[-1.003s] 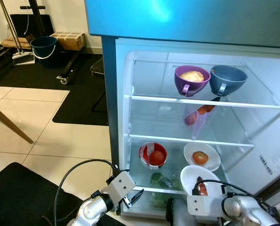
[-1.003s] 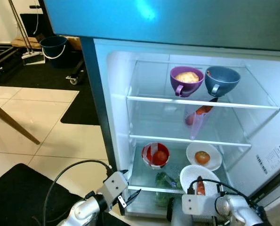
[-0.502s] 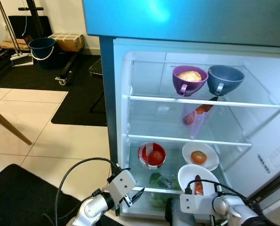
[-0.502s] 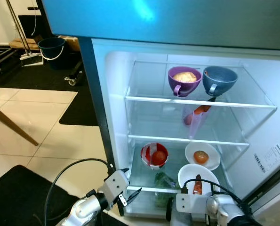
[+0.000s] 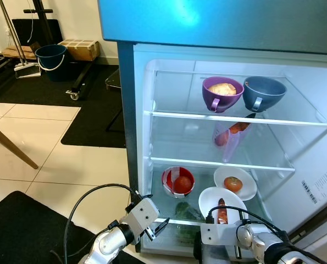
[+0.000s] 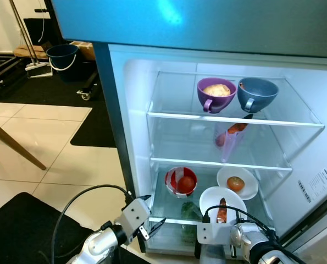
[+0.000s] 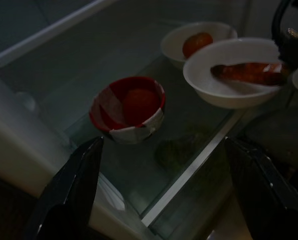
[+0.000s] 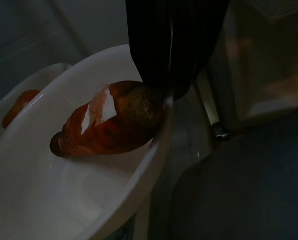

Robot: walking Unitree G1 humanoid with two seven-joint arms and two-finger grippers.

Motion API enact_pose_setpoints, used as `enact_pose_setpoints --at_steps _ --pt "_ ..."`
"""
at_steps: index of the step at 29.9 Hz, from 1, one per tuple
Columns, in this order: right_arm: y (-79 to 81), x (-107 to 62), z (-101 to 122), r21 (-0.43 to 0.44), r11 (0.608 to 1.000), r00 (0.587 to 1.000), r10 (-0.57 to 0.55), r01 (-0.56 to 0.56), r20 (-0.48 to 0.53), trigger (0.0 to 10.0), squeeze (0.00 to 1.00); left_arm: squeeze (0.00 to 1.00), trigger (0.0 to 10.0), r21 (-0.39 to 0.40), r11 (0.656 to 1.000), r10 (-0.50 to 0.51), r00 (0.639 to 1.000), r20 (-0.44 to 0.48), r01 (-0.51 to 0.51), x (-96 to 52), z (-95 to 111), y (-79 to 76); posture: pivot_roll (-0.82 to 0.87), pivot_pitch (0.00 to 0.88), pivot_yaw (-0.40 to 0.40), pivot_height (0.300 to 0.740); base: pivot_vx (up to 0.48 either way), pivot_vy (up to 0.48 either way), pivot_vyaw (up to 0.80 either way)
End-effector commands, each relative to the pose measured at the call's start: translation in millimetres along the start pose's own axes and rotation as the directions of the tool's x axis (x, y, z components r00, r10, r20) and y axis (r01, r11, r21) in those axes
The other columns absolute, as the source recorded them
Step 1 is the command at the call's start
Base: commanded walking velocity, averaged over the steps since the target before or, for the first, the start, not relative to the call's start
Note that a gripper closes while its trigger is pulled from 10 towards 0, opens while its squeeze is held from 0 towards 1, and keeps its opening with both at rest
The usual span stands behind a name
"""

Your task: Restocking fridge

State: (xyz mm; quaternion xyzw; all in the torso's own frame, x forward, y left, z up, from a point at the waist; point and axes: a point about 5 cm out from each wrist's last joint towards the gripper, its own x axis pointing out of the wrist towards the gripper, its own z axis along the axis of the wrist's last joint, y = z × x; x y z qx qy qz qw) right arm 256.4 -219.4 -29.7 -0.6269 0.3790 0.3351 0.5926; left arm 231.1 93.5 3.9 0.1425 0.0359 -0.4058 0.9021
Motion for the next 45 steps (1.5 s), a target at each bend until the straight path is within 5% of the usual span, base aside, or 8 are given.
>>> enact_pose_setpoints --at_steps 1,4,15,29,45 --pt "-6.3 -0.5 1.2 -0.008 1.000 1.000 -0.027 0.027 0.003 10.0 0.00 0.00 10.0 -0.039 0.999 -0.011 1.000 -0.005 0.011 -4.0 -3.0 -4.0 0.07 0.029 -0.053 0.488 0.000 0.000 0.00" --pt "-9.6 -0.3 -1.8 0.004 0.999 0.999 -0.038 0.038 -0.009 10.0 0.00 0.00 10.0 -0.092 0.996 -0.024 0.999 -0.028 0.022 -17.7 -11.4 -8.8 0.08 0.047 -0.050 0.488 0.000 0.000 0.00" --pt "-12.2 -0.5 -8.9 0.055 0.997 0.998 -0.051 0.052 -0.024 10.0 0.00 0.00 10.0 -0.108 0.993 -0.061 0.997 -0.048 0.055 -31.6 -14.9 -15.1 0.09 0.082 -0.036 0.488 0.000 0.000 0.00" --pt "-9.5 -0.2 -13.0 0.056 0.998 0.999 -0.033 0.035 -0.038 10.0 0.00 0.00 10.0 -0.090 0.993 -0.083 0.996 -0.030 0.081 -40.8 -6.8 -17.8 0.11 0.133 -0.020 0.488 0.000 0.000 0.00" --pt "-16.7 -4.3 -32.4 0.085 0.994 0.993 -0.053 0.062 -0.102 10.0 0.00 0.00 10.0 -0.059 0.997 -0.054 0.998 0.021 0.055 -45.7 17.5 -3.3 0.16 0.193 0.003 0.488 0.000 0.000 0.00"
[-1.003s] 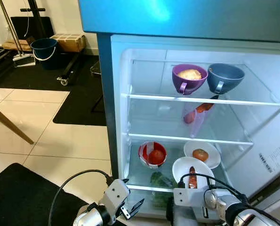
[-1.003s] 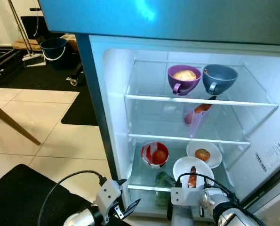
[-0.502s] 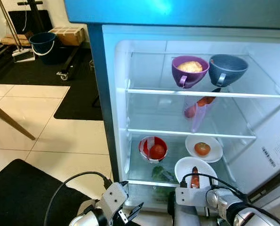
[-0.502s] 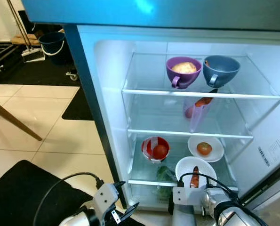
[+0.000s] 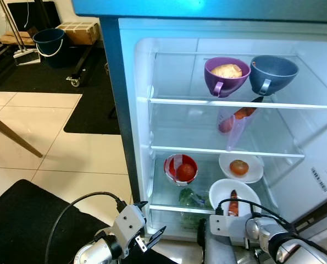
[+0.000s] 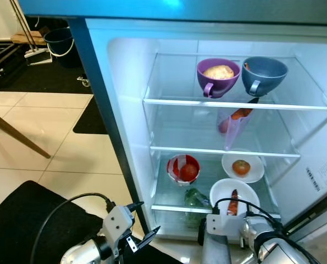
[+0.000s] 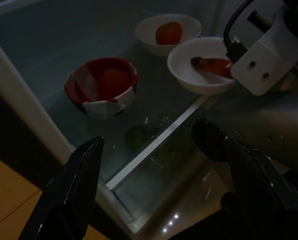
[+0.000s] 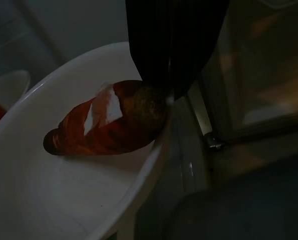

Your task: Restocking fridge

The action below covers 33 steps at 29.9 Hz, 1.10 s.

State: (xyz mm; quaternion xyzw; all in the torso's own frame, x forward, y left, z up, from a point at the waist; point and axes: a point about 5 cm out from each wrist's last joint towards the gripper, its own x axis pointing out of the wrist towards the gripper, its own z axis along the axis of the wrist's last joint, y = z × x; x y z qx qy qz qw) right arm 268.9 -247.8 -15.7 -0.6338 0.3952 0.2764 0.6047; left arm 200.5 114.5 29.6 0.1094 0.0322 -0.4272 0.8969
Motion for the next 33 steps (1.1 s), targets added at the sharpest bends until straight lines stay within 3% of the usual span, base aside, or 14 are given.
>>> enact_pose_setpoints --at_steps 1,15,16,28,33 --pt "-2.0 -0.6 -5.3 0.029 1.000 1.000 0.001 0.000 -0.018 10.0 0.00 0.00 10.0 -0.005 1.000 -0.012 1.000 -0.018 0.012 -7.6 -0.2 -0.5 0.16 0.211 0.010 0.488 0.000 0.000 0.00" --pt "-25.2 -5.2 -13.2 0.055 0.996 0.997 -0.062 0.064 -0.039 10.0 0.00 0.00 10.0 -0.002 1.000 -0.025 1.000 -0.008 0.025 -20.0 18.7 -4.0 0.21 0.304 0.032 0.488 0.000 0.000 0.00" --pt "-34.5 -6.7 -10.5 0.053 0.994 0.995 -0.095 0.097 -0.033 10.0 0.00 0.00 10.0 0.002 1.000 -0.018 1.000 -0.004 0.018 -21.2 23.4 -2.4 0.22 0.317 0.034 0.488 0.000 0.000 0.00" --pt "-65.8 -13.1 2.1 0.039 0.981 0.982 -0.190 0.190 -0.004 10.0 0.00 0.00 10.0 0.004 1.000 -0.018 1.000 -0.008 0.018 -23.1 32.4 -3.8 0.23 0.324 0.035 0.488 0.000 0.000 0.00" --pt "-66.2 -13.3 2.0 0.028 0.982 0.982 -0.187 0.187 -0.003 10.0 0.00 0.00 10.0 -0.001 1.000 -0.021 1.000 -0.014 0.021 -23.1 35.6 -5.4 0.22 0.327 0.032 0.488 0.000 0.000 0.00"
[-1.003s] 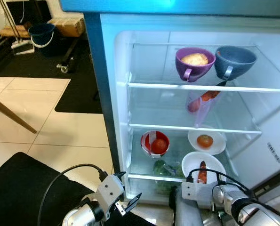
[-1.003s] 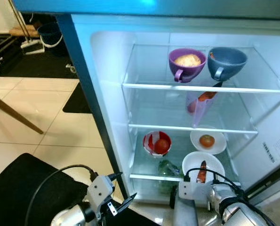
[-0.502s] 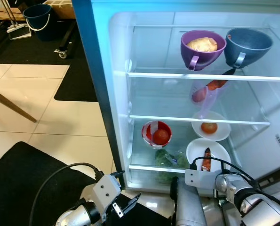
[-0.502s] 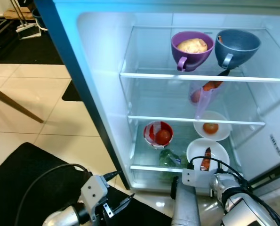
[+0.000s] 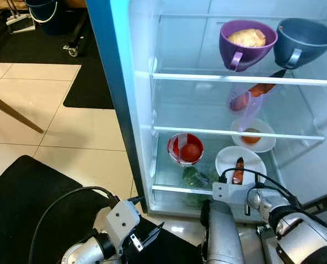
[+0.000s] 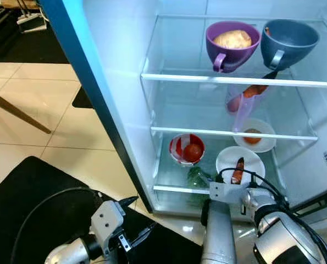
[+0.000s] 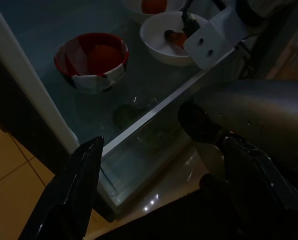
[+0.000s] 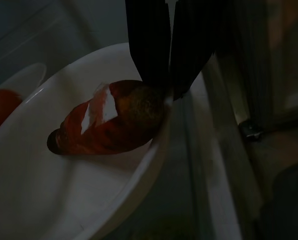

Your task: Restocking fridge

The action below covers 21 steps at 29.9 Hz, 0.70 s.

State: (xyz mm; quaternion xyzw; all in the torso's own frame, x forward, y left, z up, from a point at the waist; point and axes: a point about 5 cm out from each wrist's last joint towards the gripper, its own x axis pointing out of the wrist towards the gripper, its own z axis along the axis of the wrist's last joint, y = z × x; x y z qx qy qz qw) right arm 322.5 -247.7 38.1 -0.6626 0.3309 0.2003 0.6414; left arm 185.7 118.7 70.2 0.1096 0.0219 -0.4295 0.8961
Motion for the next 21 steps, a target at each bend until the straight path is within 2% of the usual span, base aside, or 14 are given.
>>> enact_pose_setpoints --at_steps 1,9,21 --pt "8.5 0.8 1.0 -0.008 1.000 1.000 0.029 -0.029 0.005 10.0 0.00 0.00 10.0 -0.011 1.000 -0.018 0.999 -0.032 0.018 -4.4 -3.5 -3.3 0.22 0.327 0.032 0.488 0.000 0.000 0.00" --pt "16.3 -0.3 -14.7 0.005 0.998 0.997 0.067 -0.066 -0.035 10.0 0.00 0.00 10.0 -0.017 0.999 -0.030 0.999 -0.030 0.030 -0.3 -2.6 -6.0 0.21 0.320 0.030 0.488 0.000 0.000 0.00" --pt "11.5 -1.6 -21.3 0.023 0.997 0.996 0.080 -0.079 -0.042 10.0 0.00 0.00 10.0 -0.014 0.999 -0.040 0.999 -0.025 0.039 7.6 -0.8 -4.1 0.19 0.297 0.026 0.488 0.000 0.000 0.00"
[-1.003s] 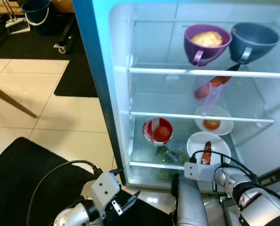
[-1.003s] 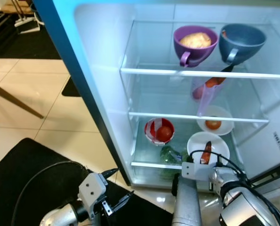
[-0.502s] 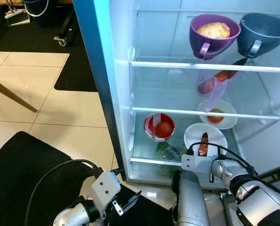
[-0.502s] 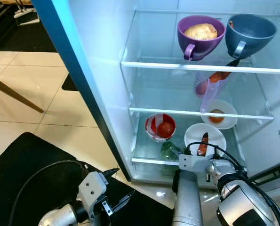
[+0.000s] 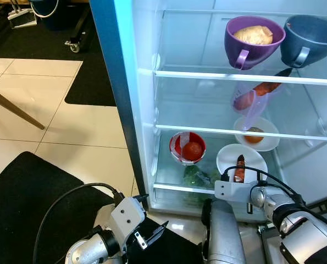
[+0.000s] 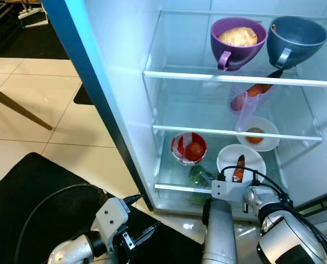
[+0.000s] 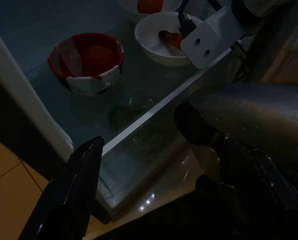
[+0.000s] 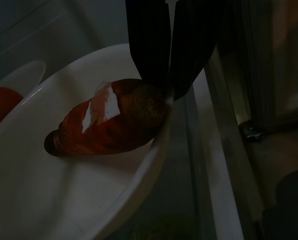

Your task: Restocking fridge

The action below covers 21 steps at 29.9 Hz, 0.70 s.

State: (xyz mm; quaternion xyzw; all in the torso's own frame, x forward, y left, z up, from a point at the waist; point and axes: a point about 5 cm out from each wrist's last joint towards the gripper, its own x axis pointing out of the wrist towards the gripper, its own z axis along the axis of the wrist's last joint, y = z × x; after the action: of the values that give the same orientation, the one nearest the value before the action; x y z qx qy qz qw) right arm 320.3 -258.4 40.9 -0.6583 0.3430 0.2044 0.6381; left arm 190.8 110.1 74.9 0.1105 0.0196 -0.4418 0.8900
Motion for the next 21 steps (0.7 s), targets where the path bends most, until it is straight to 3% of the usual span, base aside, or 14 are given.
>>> enact_pose_setpoints --at_steps 1,13,14,15,20,21 --pt "12.4 0.3 -10.3 0.019 0.998 0.998 0.054 -0.053 -0.032 10.0 0.00 0.00 10.0 -0.020 1.000 -0.013 0.999 -0.031 0.012 -1.6 -6.8 -3.7 0.19 0.297 0.026 0.488 0.000 0.000 0.00" --pt "21.0 0.2 -16.0 0.047 0.996 0.996 0.079 -0.077 -0.043 10.0 0.00 0.00 10.0 -0.015 1.000 -0.015 1.000 -0.027 0.014 2.0 -6.9 -2.3 0.18 0.285 0.024 0.488 0.000 0.000 0.00" --pt "21.3 0.2 -16.0 0.051 0.996 0.996 0.079 -0.077 -0.041 10.0 0.52 0.00 10.0 -0.014 1.000 -0.016 1.000 -0.027 0.015 2.4 -7.2 -2.1 0.18 0.280 0.024 0.488 0.000 0.000 0.00" --pt "21.2 0.2 -16.0 0.056 0.996 0.996 0.078 -0.076 -0.039 10.0 0.85 0.00 10.0 -0.012 1.000 -0.017 0.999 -0.027 0.017 3.1 -7.4 -1.8 0.18 0.276 0.024 0.488 0.000 0.000 0.00" --pt "20.0 0.1 -15.8 0.061 0.996 0.997 0.072 -0.070 -0.035 10.0 0.84 0.00 10.0 -0.009 1.000 -0.020 0.999 -0.025 0.019 4.8 -7.6 -0.8 0.17 0.268 0.024 0.488 0.000 0.000 0.00" --pt "19.6 0.1 -15.9 0.061 0.996 0.997 0.070 -0.068 -0.035 10.0 0.78 0.00 10.0 -0.008 1.000 -0.020 0.999 -0.025 0.020 5.2 -7.7 -0.5 0.17 0.266 0.024 0.488 0.000 0.000 0.00"
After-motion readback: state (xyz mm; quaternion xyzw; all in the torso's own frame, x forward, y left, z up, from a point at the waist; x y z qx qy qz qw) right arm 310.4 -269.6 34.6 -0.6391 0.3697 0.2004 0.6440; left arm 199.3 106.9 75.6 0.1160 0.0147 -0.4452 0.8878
